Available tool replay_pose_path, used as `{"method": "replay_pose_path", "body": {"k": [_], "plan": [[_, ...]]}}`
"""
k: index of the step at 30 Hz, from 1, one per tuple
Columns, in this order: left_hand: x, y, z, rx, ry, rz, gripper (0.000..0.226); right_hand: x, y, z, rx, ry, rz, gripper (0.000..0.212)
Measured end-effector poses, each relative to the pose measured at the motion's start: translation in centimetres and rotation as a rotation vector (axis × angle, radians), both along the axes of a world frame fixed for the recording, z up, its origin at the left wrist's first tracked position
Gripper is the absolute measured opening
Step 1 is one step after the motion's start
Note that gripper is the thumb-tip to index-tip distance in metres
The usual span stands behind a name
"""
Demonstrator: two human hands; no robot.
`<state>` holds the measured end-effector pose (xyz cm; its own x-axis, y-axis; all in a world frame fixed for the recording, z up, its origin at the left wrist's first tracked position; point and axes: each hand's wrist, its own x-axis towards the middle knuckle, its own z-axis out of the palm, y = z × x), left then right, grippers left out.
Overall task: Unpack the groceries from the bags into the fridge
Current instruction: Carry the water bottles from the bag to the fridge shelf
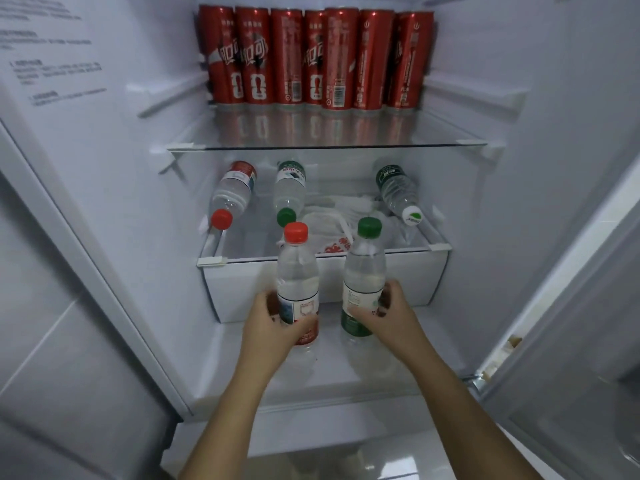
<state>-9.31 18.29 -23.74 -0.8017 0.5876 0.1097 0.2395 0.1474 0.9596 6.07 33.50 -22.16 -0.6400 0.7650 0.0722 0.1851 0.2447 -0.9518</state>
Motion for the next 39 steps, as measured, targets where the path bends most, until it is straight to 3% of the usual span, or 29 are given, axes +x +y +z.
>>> {"method": "replay_pose_path", "body": {"k": [8, 11, 15, 24, 31, 39], "plan": [[-0.8, -0.5, 8.9, -0.08, 0.446, 0.173, 0.068, -0.6, 1.1, 8.1, 0.418, -0.07, -0.165, 0.053], [-1.1, 1.2, 12.3, -0.258, 0.535, 0.119, 0.055, -2.6, 1.6, 10.6, 0.56, -0.234, -0.161, 0.038], [-1.6, 3.0, 14.0, -0.448, 0.603, 0.017, 0.033, -3.8, 1.7, 11.7, 0.587, -0.384, -0.155, 0.042], [0.3, 1.1, 16.0, -0.146, 0.576, -0.017, 0.025, -0.8, -0.6, 15.3, 0.57, -0.048, -0.163, 0.031], [3.0, -1.5, 22.7, 0.291, 0.803, 0.093, 0.031, 1.5, -2.1, 21.0, 0.745, 0.392, -0.291, 0.022], [3.0, 1.3, 18.2, 0.344, 1.01, 0.028, 0.031, 0.4, -1.4, 16.3, 0.814, 0.532, -0.344, 0.013]]}}
